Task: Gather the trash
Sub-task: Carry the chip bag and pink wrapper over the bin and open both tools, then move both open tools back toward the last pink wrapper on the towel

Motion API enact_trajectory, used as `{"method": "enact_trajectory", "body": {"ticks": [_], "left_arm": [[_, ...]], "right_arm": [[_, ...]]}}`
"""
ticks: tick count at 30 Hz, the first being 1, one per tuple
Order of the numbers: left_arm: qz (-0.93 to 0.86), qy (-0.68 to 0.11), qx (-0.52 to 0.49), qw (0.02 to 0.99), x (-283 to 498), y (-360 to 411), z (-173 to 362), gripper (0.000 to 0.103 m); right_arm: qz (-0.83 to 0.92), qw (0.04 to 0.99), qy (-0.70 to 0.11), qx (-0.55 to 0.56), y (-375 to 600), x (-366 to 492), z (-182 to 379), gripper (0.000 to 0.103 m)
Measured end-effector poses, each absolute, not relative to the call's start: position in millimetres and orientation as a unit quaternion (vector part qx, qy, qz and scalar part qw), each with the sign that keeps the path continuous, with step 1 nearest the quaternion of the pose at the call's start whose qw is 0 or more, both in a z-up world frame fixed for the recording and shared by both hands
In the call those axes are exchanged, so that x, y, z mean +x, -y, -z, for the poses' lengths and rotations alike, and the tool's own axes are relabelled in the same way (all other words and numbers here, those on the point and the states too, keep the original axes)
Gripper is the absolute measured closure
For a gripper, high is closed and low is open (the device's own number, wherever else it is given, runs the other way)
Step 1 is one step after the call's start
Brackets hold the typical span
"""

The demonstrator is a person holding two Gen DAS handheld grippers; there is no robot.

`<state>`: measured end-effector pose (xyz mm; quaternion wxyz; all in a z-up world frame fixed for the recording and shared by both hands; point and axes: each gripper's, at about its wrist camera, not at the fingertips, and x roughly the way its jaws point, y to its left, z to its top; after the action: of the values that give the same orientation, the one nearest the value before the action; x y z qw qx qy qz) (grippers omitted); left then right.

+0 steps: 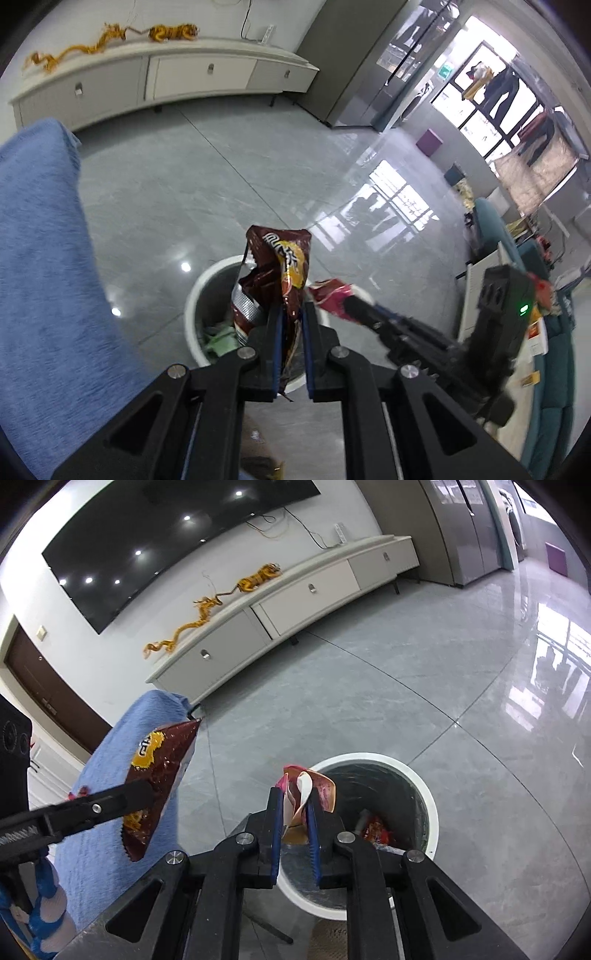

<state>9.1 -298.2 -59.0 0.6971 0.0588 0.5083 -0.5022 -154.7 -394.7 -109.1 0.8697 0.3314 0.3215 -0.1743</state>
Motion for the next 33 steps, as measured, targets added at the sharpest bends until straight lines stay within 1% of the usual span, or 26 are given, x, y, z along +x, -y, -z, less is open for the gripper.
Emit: {"method": "enact_trajectory", "body": {"ticks": [2, 3, 4, 5, 6, 7, 13, 21, 24, 33], "left_arm": [[0.504, -0.519, 0.047, 0.688, 12.7, 302.0, 64.9, 0.093], [0.505, -0.525, 0.042, 0.684, 14.1, 304.9, 68.3, 0.092], [0.505, -0.53, 0.038, 0.68, 15.3, 307.0, 70.3, 0.086], [0.505, -0.533, 0.035, 0.678, 16.1, 308.2, 71.8, 0.079], [0.504, -0.534, 0.032, 0.678, 18.4, 308.2, 72.6, 0.058], [0.502, -0.533, 0.03, 0.681, 18.2, 308.3, 73.1, 0.046], [0.494, -0.522, 0.038, 0.694, 13.5, 297.2, 67.6, 0.046], [0.44, -0.419, 0.106, 0.787, -9.4, 267.9, 26.5, 0.046], [0.42, -0.391, 0.115, 0.811, -15.6, 254.2, 15.7, 0.046], [0.39, -0.344, 0.118, 0.846, -31.9, 219.1, -11.0, 0.046]], "right_arm": [[0.178, 0.865, -0.33, 0.333, 399.2, -152.0, 116.2, 0.087], [0.18, 0.863, -0.335, 0.333, 400.9, -150.4, 119.4, 0.084], [0.183, 0.861, -0.339, 0.332, 402.4, -149.2, 122.3, 0.072], [0.189, 0.859, -0.343, 0.33, 402.4, -149.8, 125.3, 0.058], [0.193, 0.858, -0.345, 0.328, 402.5, -150.3, 127.4, 0.053], [0.196, 0.856, -0.347, 0.328, 402.9, -151.3, 129.6, 0.049], [0.201, 0.85, -0.357, 0.33, 400.9, -154.7, 135.3, 0.049], [0.205, 0.856, -0.349, 0.32, 387.7, -158.3, 119.9, 0.049], [0.207, 0.86, -0.344, 0.316, 380.9, -158.9, 111.7, 0.049], [0.209, 0.871, -0.327, 0.302, 363.0, -165.8, 85.5, 0.049]]}}
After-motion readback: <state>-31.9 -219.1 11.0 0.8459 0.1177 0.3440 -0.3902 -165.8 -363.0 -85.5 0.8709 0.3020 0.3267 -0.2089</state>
